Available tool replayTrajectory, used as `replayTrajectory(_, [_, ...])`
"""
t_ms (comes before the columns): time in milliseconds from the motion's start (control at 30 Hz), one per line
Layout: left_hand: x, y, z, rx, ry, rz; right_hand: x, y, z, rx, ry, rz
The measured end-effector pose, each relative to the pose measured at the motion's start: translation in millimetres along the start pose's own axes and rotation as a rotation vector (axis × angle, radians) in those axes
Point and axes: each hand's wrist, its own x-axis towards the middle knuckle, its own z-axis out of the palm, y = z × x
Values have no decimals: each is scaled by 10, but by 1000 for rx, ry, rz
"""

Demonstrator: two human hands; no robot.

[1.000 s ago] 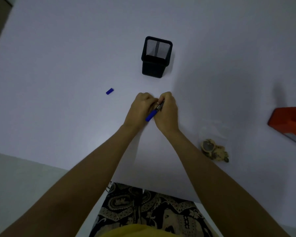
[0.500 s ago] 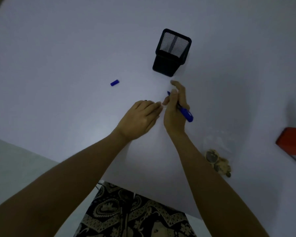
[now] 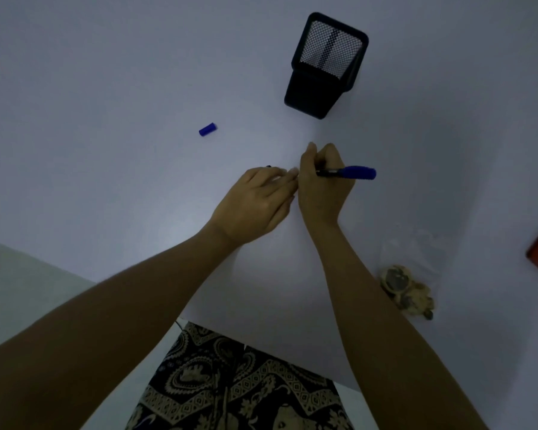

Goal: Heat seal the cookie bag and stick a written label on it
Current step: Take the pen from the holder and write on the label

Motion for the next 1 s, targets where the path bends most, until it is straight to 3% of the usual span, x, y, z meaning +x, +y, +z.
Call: replayTrajectory(1000, [8, 11, -5, -66, -47, -63, -11, 10, -32, 20, -27, -22])
